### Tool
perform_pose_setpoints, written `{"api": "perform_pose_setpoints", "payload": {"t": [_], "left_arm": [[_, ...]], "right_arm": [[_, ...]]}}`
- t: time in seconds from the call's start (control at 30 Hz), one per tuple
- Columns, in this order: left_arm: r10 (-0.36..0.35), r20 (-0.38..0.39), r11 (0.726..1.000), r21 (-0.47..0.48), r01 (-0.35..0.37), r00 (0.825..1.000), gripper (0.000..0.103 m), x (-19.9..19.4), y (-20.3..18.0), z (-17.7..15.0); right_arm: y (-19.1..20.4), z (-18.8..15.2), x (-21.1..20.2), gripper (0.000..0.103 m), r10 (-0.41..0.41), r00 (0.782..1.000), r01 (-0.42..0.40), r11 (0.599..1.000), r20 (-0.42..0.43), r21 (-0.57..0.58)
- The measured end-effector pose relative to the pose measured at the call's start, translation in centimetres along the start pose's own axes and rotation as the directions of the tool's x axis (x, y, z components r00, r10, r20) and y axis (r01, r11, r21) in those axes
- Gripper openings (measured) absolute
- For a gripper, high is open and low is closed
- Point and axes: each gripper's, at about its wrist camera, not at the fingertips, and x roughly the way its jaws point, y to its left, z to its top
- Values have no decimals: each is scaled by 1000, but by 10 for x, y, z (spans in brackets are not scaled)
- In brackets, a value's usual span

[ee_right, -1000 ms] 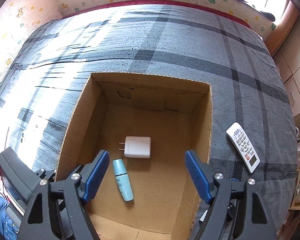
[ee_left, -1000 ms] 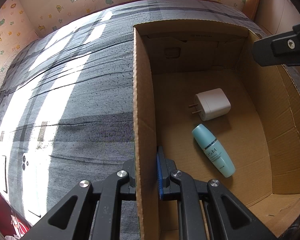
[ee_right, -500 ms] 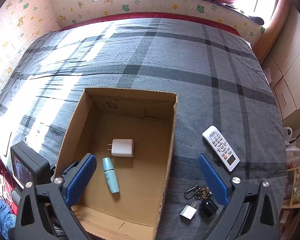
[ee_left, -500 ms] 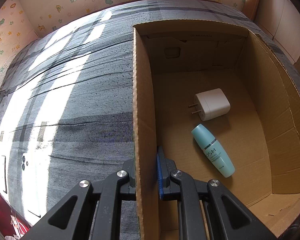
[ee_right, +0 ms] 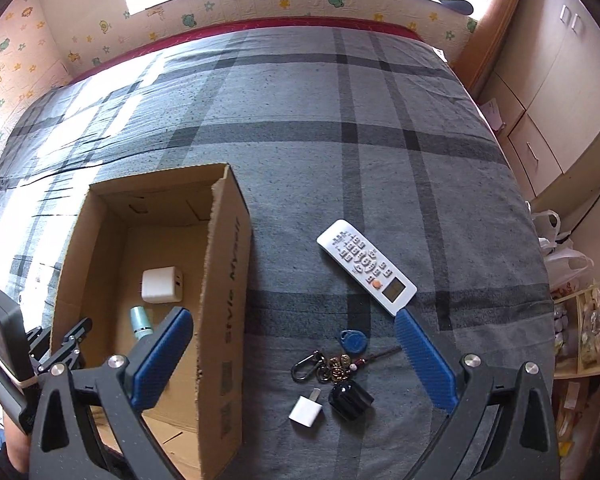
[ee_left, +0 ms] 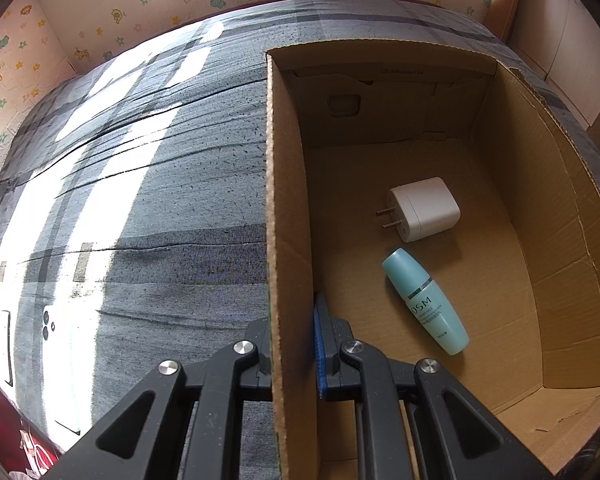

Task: Organize rigid objects
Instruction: 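Lift the open right tool out of the box toward the keyring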

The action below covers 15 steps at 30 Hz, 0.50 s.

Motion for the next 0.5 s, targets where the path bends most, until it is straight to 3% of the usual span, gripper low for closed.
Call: {"api": "perform_pose_setpoints", "payload": {"t": [0.5], "left_arm": [[14,2,1000,10,-14,1000,13,1,-3,-1]], "right_arm": [[-54,-36,75,103,-22,997,32,991,-76,133]]}}
